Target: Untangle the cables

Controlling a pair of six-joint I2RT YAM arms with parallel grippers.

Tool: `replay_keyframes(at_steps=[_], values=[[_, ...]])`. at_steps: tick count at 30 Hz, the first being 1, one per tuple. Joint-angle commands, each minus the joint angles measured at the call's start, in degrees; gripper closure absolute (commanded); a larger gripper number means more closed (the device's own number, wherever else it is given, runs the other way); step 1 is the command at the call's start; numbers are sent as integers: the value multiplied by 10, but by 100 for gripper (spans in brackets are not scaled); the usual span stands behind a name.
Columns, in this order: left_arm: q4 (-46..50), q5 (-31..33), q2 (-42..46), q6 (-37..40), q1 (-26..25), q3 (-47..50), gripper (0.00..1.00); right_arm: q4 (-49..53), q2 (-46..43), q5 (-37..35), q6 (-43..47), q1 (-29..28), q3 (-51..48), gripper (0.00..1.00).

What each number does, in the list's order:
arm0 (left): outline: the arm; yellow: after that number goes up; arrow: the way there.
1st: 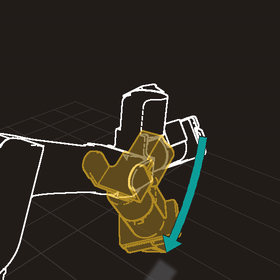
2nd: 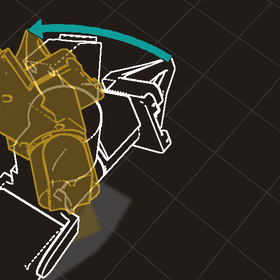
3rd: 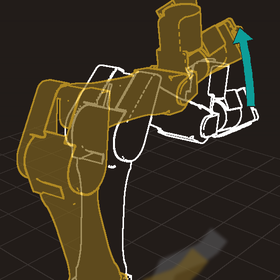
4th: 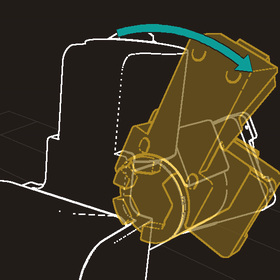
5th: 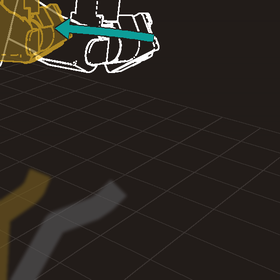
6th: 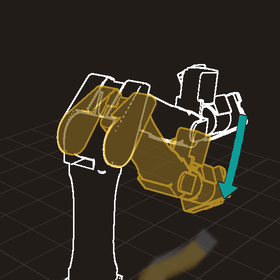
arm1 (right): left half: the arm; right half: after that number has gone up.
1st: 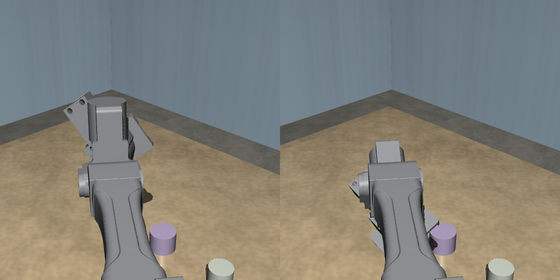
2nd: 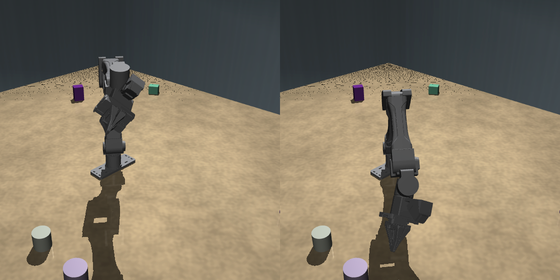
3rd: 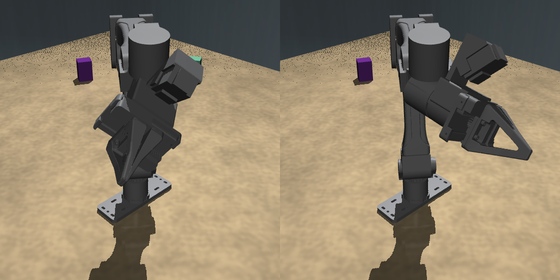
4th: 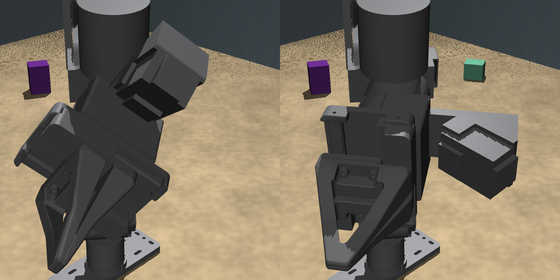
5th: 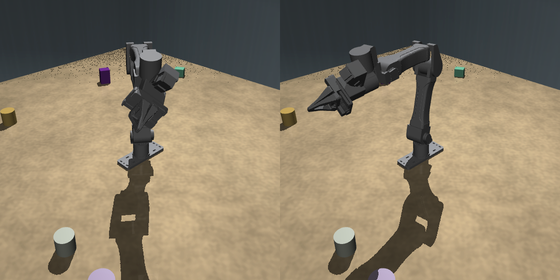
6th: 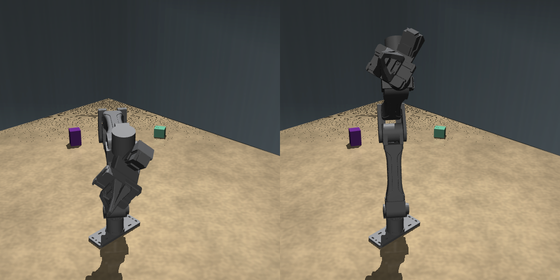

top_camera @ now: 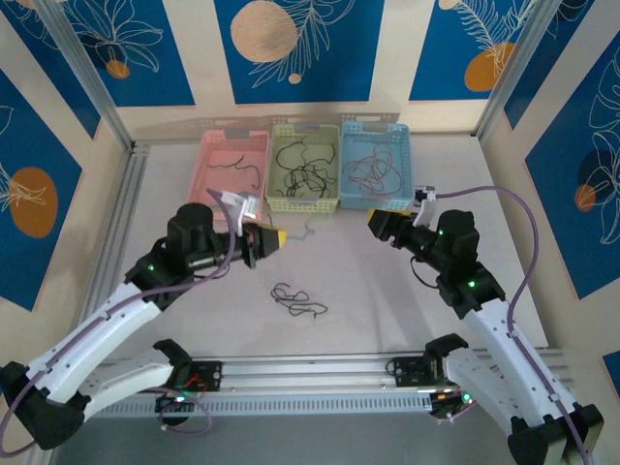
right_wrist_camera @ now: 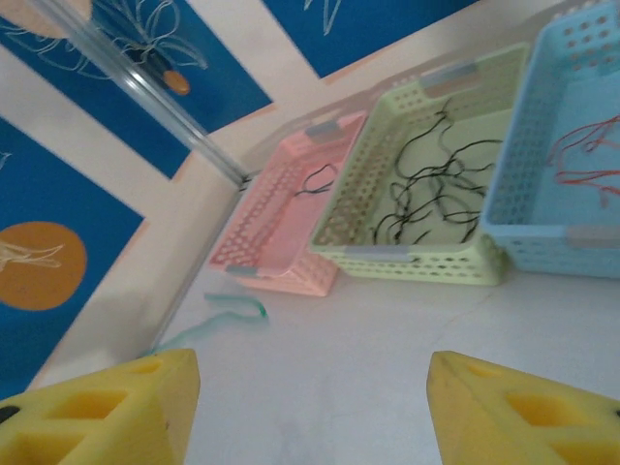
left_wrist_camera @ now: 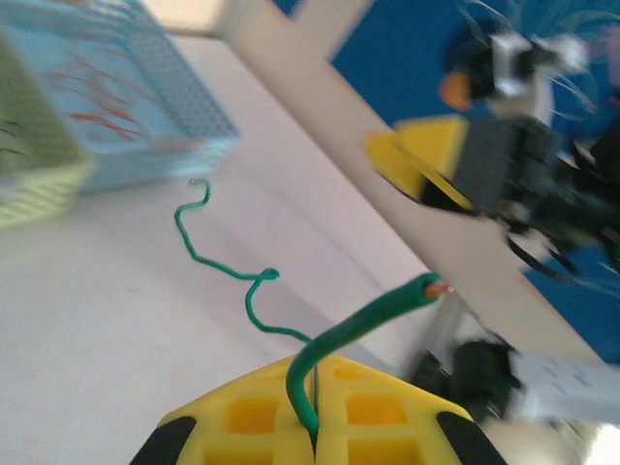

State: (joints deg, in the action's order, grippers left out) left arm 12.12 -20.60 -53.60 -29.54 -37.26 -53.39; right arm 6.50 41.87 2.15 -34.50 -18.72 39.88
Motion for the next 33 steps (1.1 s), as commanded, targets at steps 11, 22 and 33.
replay_keyframes(at_steps=[11,22,33], values=[[-82,235,-217,126,159,-106,100,32,-64,-29,52,22,-67,38],[-229,240,-426,137,243,-180,87,53,-76,-13,59,29,-59,38],[-197,179,-357,99,265,-92,7,64,-76,18,64,32,-76,39]])
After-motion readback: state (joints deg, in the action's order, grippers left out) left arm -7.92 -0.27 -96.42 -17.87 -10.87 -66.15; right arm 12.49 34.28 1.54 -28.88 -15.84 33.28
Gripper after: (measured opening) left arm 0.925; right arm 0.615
